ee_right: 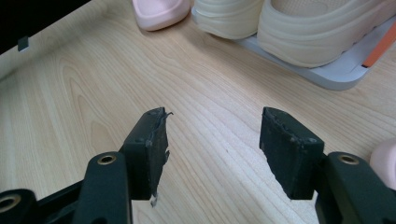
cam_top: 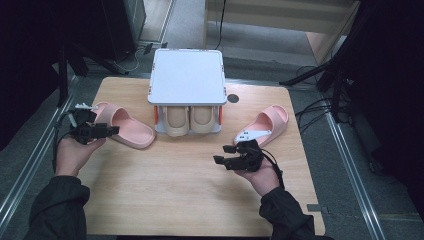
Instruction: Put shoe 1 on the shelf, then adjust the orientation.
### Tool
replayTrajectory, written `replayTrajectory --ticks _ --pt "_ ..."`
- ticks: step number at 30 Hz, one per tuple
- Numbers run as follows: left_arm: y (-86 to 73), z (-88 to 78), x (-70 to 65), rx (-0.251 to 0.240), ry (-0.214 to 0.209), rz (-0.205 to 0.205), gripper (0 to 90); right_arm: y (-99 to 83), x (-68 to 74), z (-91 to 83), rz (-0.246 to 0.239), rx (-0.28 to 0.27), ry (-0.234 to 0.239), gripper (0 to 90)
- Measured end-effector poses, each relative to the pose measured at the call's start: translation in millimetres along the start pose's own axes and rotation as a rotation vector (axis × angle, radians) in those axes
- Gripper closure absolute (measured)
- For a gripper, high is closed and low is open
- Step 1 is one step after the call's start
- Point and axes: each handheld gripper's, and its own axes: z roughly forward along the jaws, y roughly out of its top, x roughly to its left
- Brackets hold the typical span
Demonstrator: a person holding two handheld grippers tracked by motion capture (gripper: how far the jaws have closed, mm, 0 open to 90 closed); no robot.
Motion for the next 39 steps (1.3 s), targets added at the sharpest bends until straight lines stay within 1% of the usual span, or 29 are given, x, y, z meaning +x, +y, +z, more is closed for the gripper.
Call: replayTrajectory --ticks 2,3,7,9,11,12,14,16,18,19,20,21,22,24,26,28,29,31,33,34,36,37,38,39 --pt "1.4 3.3 2.9 -0.009 0.002 -0.023 38.6 -1.1 0.3 0.0 -0.007 0.006 -0.005 41.8" --pt "2.1 5.3 4.2 -0.008 0.004 -0.026 37.3 -1.5 0.5 -0.6 -0.006 0.006 -0.005 41.8" --pt "4.3 15.6 6.8 0.017 0.048 -0.037 32.6 -2.2 0.6 -1.4 -0.005 0.005 -0.008 41.8" --pt "5.2 19.6 8.7 0.012 0.063 -0.044 31.1 -2.8 0.9 -1.3 -0.006 0.004 -0.011 41.8" --pt "6.3 23.1 9.0 -0.007 0.088 -0.059 30.4 -3.3 1.3 -1.0 -0.008 0.006 -0.010 41.7" --pt "6.8 24.4 9.4 -0.006 0.105 -0.059 29.8 -3.6 1.5 -0.8 -0.008 0.008 -0.011 41.8" --pt "7.3 27.8 9.4 -0.018 0.136 -0.063 29.4 -4.0 1.9 -0.2 -0.006 0.014 -0.012 41.8" --pt "8.0 30.2 11.0 -0.011 0.168 -0.055 29.6 -4.3 2.2 0.3 -0.007 0.015 -0.013 41.8" --pt "7.9 32.6 13.8 -0.015 0.189 -0.071 31.2 -4.4 2.6 0.5 -0.006 0.015 -0.014 41.8" --pt "7.6 32.5 15.4 -0.020 0.190 -0.077 32.4 -4.4 2.7 0.6 -0.007 0.016 -0.015 41.8" --pt "7.4 31.6 17.3 -0.021 0.195 -0.076 35.2 -4.4 2.6 0.8 -0.008 0.016 -0.015 41.8" --pt "7.1 31.3 18.7 -0.028 0.196 -0.086 38.7 -4.4 2.6 0.8 -0.006 0.017 -0.017 41.8" --pt "6.2 30.8 20.0 -0.033 0.196 -0.083 41.6 -4.4 2.4 1.0 -0.006 0.016 -0.019 41.8" --pt "4.4 29.8 22.6 -0.028 0.181 -0.072 44.0 -4.5 2.0 1.5 -0.006 0.018 -0.020 41.8" --pt "3.1 27.5 26.1 -0.023 0.166 -0.073 46.7 -4.4 1.9 1.2 -0.002 0.019 -0.022 41.8" --pt "2.0 25.0 27.6 -0.019 0.161 -0.070 52.0 -4.2 1.6 0.9 0.000 0.017 -0.023 41.8" --pt "1.4 22.3 28.7 -0.006 0.159 -0.064 55.4 -4.2 1.5 0.8 0.001 0.017 -0.022 41.8" --pt "0.3 20.4 29.5 -0.008 0.160 -0.069 62.4 -3.7 1.1 1.1 -0.002 0.015 -0.020 41.9" --pt "-1.7 17.5 32.0 -0.010 0.143 -0.084 66.1 -2.9 1.5 2.0 -0.004 0.016 -0.018 41.9" --pt "-2.4 16.0 32.9 -0.006 0.143 -0.076 67.7 -2.6 1.6 2.7 -0.005 0.017 -0.019 41.9" --pt "-3.2 13.0 32.8 0.006 0.157 -0.057 71.3 -1.9 1.8 4.3 -0.011 0.020 -0.015 41.9" --pt "-3.3 10.5 32.6 0.016 0.175 -0.042 73.7 -1.6 2.2 4.9 -0.009 0.022 -0.014 42.3" --pt "-3.8 8.7 32.8 0.020 0.187 -0.036 75.8 -1.0 2.5 5.7 -0.011 0.024 -0.009 42.5" --pt "-4.5 6.5 34.2 0.028 0.188 -0.033 77.9 -0.6 2.7 6.2 -0.011 0.024 -0.008 42.8"
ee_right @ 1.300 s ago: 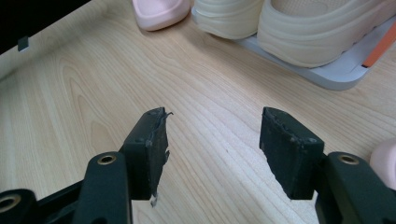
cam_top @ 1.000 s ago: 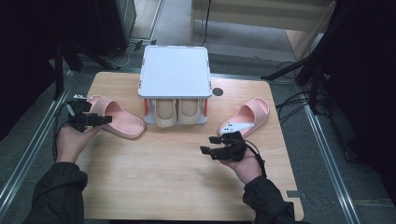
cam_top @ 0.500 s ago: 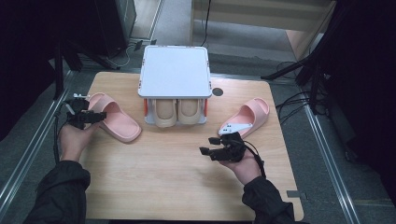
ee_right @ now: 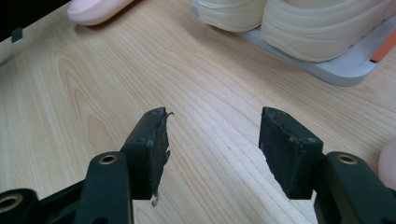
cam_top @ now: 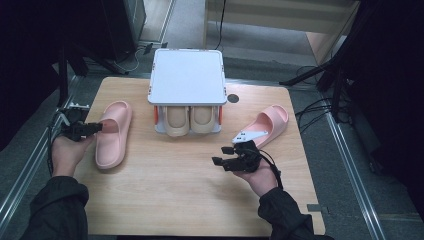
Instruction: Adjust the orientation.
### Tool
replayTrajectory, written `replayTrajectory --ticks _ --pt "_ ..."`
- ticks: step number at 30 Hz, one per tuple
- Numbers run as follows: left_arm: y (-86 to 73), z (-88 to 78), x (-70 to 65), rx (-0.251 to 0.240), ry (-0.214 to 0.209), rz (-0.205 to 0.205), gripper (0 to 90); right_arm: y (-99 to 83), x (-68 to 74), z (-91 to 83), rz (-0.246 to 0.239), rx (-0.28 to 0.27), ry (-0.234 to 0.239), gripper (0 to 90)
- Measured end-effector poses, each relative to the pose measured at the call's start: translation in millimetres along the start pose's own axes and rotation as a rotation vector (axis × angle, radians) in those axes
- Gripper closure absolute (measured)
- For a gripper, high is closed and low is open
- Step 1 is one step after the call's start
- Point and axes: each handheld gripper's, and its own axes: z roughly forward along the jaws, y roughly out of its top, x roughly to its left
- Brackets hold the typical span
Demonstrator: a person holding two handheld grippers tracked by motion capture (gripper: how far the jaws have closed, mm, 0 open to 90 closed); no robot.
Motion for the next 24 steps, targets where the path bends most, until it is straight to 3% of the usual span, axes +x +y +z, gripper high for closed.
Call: replayTrajectory --ticks 3,12,17,24 --pt "-1.9 -2.7 2.4 -0.005 -0.038 -0.046 82.5 1.1 0.0 0.9 -0.002 -0.002 0.008 43.9" --pt "-4.0 -28.0 -15.3 0.004 -0.045 0.006 83.7 4.3 -2.0 0.8 0.020 -0.015 0.025 47.9" --pt "-10.9 -46.5 -34.4 -0.003 -0.082 0.036 83.7 5.9 -3.3 -1.0 0.022 -0.025 0.020 48.7" --pt "-17.3 -57.4 -60.4 -0.009 -0.138 0.086 83.6 7.8 -2.3 -0.2 0.014 -0.030 0.023 49.2"
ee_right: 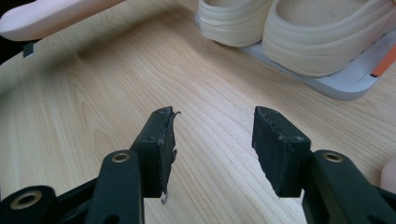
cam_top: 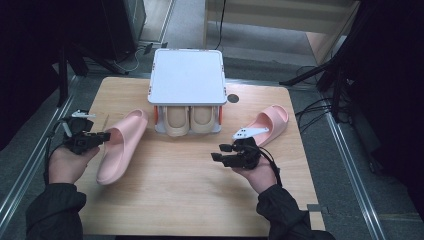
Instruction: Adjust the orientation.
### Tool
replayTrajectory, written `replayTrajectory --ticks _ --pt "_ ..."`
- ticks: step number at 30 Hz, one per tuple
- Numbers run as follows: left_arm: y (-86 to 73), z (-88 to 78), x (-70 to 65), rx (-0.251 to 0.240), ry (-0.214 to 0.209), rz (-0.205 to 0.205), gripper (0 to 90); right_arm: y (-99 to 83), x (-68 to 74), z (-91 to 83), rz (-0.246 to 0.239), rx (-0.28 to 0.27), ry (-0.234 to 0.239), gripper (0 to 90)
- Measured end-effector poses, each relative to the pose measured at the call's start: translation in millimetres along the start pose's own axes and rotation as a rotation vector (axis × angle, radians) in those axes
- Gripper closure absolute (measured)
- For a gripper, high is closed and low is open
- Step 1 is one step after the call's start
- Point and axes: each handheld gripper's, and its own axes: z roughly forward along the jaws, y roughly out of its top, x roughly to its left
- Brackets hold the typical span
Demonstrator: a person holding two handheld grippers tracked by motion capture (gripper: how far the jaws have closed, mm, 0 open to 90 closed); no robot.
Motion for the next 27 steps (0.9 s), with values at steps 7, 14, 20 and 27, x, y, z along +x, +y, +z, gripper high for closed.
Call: replayTrajectory --ticks 7,14,20,27 --pt "1.1 7.1 -33.0 0.005 -0.083 0.050 83.2 0.0 0.8 1.2 -0.001 0.006 -0.001 49.2" --pt "4.7 20.2 -67.0 0.017 -0.157 0.125 83.1 -1.2 0.6 -0.3 0.000 0.002 -0.005 49.4" --pt "5.4 17.5 -74.1 0.010 -0.160 0.146 83.0 -3.7 3.4 0.0 -0.005 0.014 -0.009 49.4" --pt "0.0 11.1 -84.8 0.011 -0.176 0.181 82.7 -7.1 7.0 -1.8 -0.009 0.010 -0.009 49.4"
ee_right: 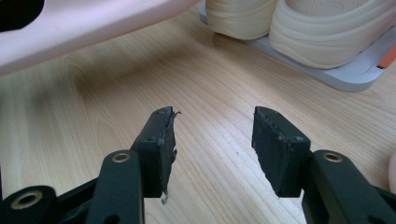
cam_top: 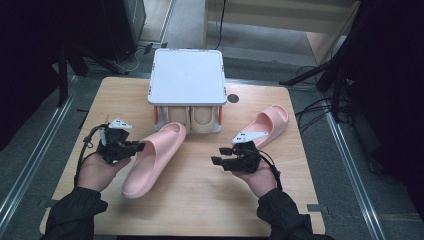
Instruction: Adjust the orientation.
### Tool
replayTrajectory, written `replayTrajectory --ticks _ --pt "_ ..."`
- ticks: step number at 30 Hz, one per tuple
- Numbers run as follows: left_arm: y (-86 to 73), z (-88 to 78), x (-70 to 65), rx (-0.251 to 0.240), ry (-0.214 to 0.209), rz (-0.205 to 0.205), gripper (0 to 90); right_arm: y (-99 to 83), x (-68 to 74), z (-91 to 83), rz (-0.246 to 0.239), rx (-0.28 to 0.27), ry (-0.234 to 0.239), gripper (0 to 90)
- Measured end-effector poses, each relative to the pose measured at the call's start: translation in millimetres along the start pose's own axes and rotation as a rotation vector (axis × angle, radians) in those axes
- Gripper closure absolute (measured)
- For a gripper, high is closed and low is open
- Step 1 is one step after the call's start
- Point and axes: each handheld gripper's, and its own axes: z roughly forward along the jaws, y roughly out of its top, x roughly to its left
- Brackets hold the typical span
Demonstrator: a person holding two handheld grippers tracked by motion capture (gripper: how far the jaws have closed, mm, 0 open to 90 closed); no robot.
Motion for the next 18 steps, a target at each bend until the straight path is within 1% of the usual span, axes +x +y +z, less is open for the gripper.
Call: replayTrajectory --ticks 3,7,8,11,13,15,18 --pt "0.4 5.6 -8.4 0.018 -0.020 0.027 82.7 -0.5 1.6 1.4 -0.005 0.001 0.003 49.4" --pt "1.5 18.9 -20.8 0.049 -0.050 0.067 82.4 -1.0 4.5 3.8 -0.005 0.003 0.012 49.7" --pt "0.9 22.2 -23.8 0.056 -0.054 0.068 82.4 -1.0 5.0 5.0 -0.012 0.003 0.014 50.1" --pt "-1.7 31.5 -30.9 0.073 -0.072 0.075 81.5 -1.1 7.3 8.7 -0.007 0.011 0.023 50.8" --pt "-3.4 37.2 -34.8 0.089 -0.092 0.072 80.5 -1.0 9.0 11.1 -0.002 0.017 0.030 53.7" --pt "-5.0 41.5 -38.5 0.112 -0.105 0.092 79.4 -0.7 10.4 13.8 -0.001 0.022 0.037 56.5" --pt "-6.5 44.7 -44.2 0.126 -0.113 0.104 77.1 -0.1 12.3 17.4 0.011 0.026 0.045 61.3"
